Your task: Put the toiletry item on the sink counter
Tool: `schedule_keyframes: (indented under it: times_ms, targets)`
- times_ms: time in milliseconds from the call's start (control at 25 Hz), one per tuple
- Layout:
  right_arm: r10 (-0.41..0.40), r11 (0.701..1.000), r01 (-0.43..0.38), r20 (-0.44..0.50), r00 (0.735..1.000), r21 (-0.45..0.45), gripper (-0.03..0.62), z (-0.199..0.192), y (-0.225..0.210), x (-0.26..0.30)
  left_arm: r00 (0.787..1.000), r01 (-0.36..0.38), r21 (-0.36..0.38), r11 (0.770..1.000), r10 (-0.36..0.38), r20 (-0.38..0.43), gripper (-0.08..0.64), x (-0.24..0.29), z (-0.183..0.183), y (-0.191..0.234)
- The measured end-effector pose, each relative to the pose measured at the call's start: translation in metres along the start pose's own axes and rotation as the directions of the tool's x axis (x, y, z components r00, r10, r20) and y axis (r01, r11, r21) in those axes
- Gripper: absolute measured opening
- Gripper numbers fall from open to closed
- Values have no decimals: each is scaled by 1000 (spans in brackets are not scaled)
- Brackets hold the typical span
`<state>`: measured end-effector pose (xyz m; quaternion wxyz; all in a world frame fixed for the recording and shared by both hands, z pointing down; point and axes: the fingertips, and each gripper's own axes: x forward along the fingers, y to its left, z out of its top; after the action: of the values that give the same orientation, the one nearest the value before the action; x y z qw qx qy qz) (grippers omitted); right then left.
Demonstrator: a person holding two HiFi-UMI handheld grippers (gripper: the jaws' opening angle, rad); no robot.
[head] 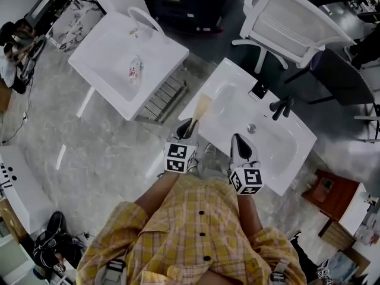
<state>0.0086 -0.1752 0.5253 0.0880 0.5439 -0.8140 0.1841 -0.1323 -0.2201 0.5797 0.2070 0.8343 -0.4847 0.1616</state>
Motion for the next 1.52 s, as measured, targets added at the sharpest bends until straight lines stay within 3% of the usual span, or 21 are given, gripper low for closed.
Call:
schedule_keyframes:
  times_ms: [760,1240,1520]
  targets:
    - [-39,998,44,-74,996,55,2,-32,-28,13,990,28,41,999,-22,-137,61,101,-8,27]
    - [-47,999,49,-85,995,18,2,-30,-38,23,975,56,142,988,-23,-223,63,161,-30,34]
    - [-50,998,52,-98,994,24,2,-33,-37,23,965,68,158,985,-24,-263,69,191,-42,36]
